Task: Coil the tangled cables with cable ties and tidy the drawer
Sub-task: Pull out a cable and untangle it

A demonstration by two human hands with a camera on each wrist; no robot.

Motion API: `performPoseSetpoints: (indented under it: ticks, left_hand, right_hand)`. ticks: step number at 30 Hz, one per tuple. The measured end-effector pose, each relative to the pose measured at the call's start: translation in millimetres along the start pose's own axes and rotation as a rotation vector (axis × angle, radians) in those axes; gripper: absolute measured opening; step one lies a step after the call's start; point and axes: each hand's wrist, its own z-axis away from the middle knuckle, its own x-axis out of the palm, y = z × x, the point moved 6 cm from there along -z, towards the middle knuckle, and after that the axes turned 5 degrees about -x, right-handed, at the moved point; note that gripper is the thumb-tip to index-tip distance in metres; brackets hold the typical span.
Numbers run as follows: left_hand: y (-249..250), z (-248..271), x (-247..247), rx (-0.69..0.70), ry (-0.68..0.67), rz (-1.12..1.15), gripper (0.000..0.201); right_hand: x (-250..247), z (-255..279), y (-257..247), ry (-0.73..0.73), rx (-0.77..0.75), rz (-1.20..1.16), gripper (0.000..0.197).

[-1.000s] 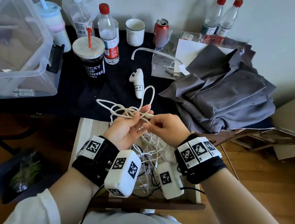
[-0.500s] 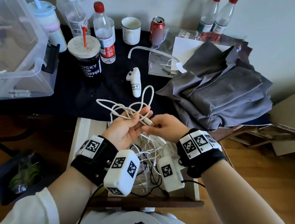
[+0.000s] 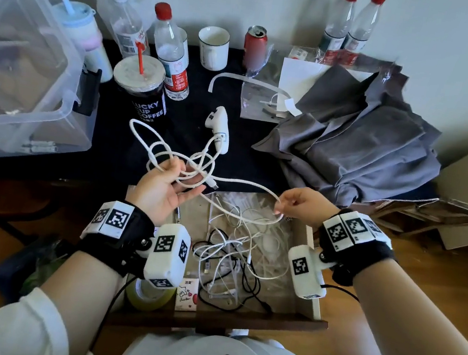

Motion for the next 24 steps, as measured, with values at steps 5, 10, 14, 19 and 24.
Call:
performPoseSetpoints:
  ticks: [5,10,14,19,24]
  left_hand:
    - [-13.6,0.8,26.3,0.029,-0.102,-0.123,0.013]
    - [-13.3,-4.2,24.2,0.080,-0.012,-0.144,0.018]
    - [1.6,-8.9,-6.7,0.123,0.153,-0.008,0.024]
    - [3.2,-4.7,-7.5,0.116,0.119,-0.008,0.024]
    - [-13.5,-1.7,19.3,0.106,0.027,-0.075,0.021]
  right_hand:
    - [25.1,-9.4,-52.6,-0.016,-0.138,-0.056,0.026]
    - [24.7,-8.9,-68.2,0.030,-0.235,-0.168,0.041]
    - [21.1,0.4,-42.0,-0.112,-0.128,0.042,0.040]
    - [22.7,2.4,-5.3,-0.123,0.083,0.206,0.050]
    - [39.0,-5.4,-61.5,-0.110,-0.157,-0.350,0.024]
